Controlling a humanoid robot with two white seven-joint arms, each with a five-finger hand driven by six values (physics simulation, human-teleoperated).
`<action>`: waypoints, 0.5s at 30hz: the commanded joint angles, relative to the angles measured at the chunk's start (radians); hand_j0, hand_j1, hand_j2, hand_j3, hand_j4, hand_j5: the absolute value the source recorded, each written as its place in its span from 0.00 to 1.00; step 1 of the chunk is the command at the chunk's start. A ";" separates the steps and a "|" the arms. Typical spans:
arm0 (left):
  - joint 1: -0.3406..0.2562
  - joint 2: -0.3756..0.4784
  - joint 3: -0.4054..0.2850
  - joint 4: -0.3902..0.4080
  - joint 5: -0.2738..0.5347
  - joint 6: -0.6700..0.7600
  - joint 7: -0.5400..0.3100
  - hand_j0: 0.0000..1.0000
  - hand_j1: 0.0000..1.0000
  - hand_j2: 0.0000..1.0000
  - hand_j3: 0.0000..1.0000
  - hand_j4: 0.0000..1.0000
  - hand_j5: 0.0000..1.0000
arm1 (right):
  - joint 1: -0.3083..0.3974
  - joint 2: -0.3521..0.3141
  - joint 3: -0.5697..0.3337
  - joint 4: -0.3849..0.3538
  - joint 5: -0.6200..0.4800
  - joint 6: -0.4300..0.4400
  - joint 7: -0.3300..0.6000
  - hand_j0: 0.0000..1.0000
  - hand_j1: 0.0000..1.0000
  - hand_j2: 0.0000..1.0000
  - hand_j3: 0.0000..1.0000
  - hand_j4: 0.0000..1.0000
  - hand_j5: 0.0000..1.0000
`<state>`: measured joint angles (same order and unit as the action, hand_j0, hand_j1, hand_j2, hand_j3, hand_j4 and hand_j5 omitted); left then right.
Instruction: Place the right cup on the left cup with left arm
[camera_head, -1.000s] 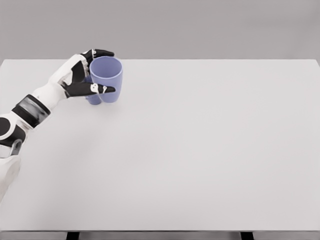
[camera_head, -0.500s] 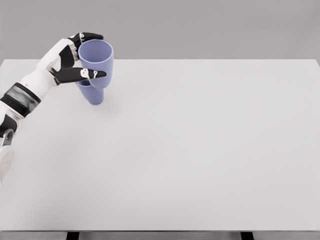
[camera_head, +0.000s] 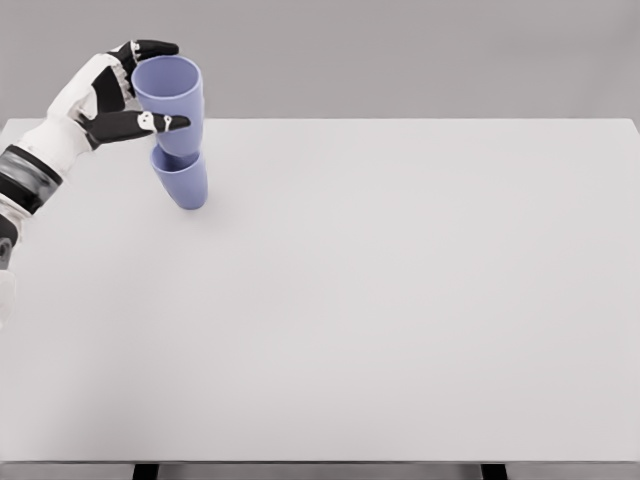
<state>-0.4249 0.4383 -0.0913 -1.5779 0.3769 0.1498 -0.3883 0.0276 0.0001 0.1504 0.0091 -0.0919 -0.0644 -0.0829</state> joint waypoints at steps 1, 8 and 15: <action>0.000 0.000 0.008 0.021 0.004 -0.001 0.000 0.70 0.70 0.70 0.70 0.70 0.70 | 0.000 0.000 0.000 0.000 0.000 0.000 0.000 1.00 1.00 1.00 1.00 1.00 1.00; -0.017 -0.001 0.016 0.075 0.004 0.001 0.000 0.70 0.70 0.70 0.70 0.70 0.70 | 0.000 0.000 0.000 0.000 0.000 0.000 0.000 1.00 1.00 1.00 1.00 1.00 1.00; -0.035 -0.003 0.016 0.113 0.002 0.002 0.000 0.70 0.70 0.70 0.70 0.70 0.70 | 0.000 0.000 0.000 0.000 0.000 0.000 0.000 1.00 1.00 1.00 1.00 1.00 1.00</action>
<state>-0.4602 0.4357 -0.0757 -1.4738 0.3748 0.1509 -0.3882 0.0276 0.0001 0.1504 0.0091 -0.0919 -0.0644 -0.0829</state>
